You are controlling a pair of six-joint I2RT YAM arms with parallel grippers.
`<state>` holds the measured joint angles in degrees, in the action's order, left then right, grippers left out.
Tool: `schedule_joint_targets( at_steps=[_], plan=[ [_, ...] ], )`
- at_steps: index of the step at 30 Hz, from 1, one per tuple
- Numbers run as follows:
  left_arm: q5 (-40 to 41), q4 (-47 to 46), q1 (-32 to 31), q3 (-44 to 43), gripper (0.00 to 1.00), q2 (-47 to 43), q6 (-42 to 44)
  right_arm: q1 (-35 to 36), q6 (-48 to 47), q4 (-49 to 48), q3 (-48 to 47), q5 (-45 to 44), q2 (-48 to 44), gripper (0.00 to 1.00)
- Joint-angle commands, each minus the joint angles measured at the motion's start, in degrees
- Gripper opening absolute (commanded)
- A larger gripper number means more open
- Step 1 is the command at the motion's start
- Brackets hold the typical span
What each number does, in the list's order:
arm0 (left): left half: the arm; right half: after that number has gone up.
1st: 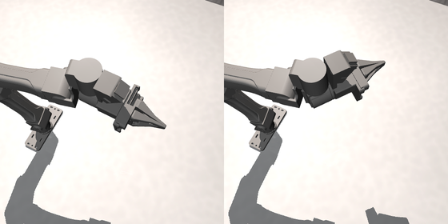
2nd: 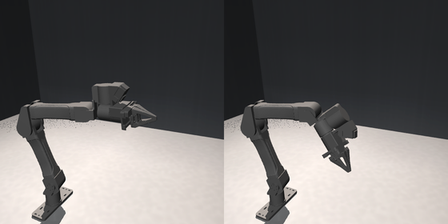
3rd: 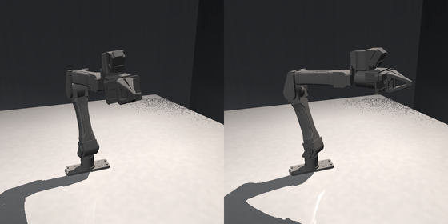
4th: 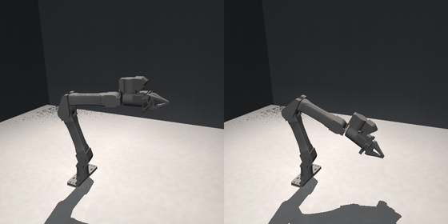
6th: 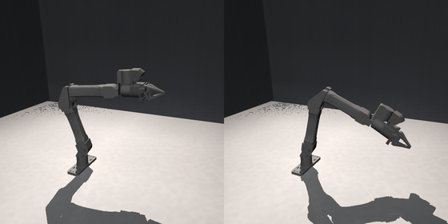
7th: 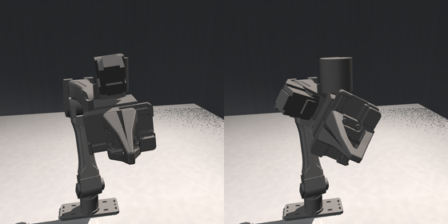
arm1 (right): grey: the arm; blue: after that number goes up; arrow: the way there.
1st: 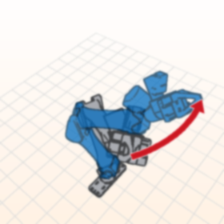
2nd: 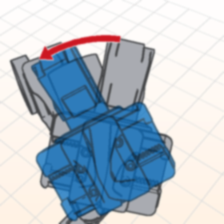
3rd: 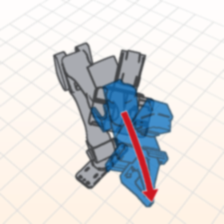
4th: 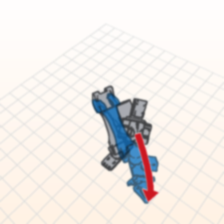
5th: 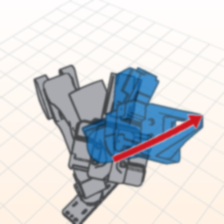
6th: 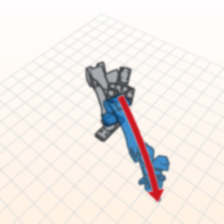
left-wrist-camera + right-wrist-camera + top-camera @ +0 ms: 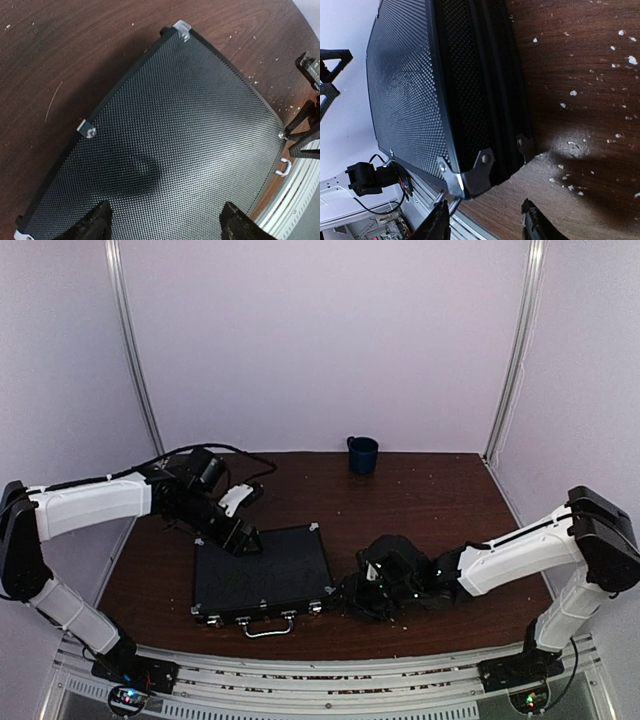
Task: Pack up texas hold em set
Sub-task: Press the right-side button of the box against the chip case.
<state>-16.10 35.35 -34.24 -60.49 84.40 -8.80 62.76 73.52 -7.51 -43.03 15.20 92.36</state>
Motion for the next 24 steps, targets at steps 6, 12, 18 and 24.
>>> schedule_joint_targets(
  at_steps=[6, 12, 18, 24],
  plan=[
    [1.4, -9.3, 0.5, 5.8, 0.76, 1.8, -0.7, 2.0, 8.0, -15.3, 1.2, -1.4, 5.5, 0.48],
    [0.6, -12.5, 0.5, 9.2, 0.76, 2.8, -2.5, 5.9, 8.6, -14.6, 1.3, -2.3, 8.3, 0.41],
    [1.5, -12.6, 0.5, 8.7, 0.77, 2.9, -2.3, 8.2, 10.4, -10.9, 3.7, -5.6, 9.4, 0.34],
    [2.8, -12.5, 0.9, 4.8, 0.78, 5.2, -1.6, 8.1, 10.6, -8.8, 3.3, -7.8, 11.3, 0.33]
  ],
)
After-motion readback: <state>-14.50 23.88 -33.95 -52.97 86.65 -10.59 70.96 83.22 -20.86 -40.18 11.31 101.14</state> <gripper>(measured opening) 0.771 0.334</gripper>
